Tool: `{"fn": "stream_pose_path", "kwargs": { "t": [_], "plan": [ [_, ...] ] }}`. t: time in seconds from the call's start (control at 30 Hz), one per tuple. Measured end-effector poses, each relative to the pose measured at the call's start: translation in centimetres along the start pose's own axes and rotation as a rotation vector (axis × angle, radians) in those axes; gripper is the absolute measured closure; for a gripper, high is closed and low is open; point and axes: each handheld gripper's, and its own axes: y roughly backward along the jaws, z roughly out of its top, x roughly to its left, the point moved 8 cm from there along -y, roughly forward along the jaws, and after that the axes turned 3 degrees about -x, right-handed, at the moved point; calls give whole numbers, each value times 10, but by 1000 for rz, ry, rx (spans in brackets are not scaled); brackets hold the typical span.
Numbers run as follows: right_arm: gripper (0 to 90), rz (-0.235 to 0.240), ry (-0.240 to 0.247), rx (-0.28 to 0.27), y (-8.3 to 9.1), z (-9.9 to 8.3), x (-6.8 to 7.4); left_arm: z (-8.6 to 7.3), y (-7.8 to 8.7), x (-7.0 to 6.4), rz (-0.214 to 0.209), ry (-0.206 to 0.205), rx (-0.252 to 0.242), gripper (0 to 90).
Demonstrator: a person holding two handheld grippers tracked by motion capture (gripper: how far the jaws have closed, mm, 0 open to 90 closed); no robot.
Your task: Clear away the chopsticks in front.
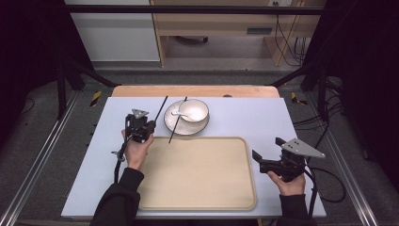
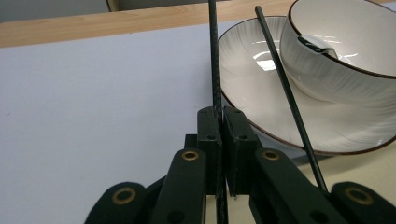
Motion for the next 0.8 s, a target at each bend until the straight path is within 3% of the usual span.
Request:
{"fn": "stream_pose_path", "kwargs": {
  "t": [0.1, 0.23, 0.43, 0.5, 0.6, 0.8],
  "plan": [
    [36, -2, -6, -4, 1, 1, -1, -5, 15, 3, 10, 18, -18, 852],
    [33, -9, -7, -4, 1, 0, -2, -9, 37, 2, 28, 13, -49, 852],
    [33, -5, -7, -5, 1, 1, 1, -13, 60, -4, 30, 48, -87, 852],
    [33, -6, -5, -9, 3, 1, 2, -16, 72, -10, 51, 58, -112, 852],
    [34, -3, -10, -18, 5, 3, 2, -23, 83, -15, 74, 53, -130, 852],
    [33, -1, -7, -26, 6, 5, 2, -40, 96, -27, 92, 87, -155, 852]
  ]
}}
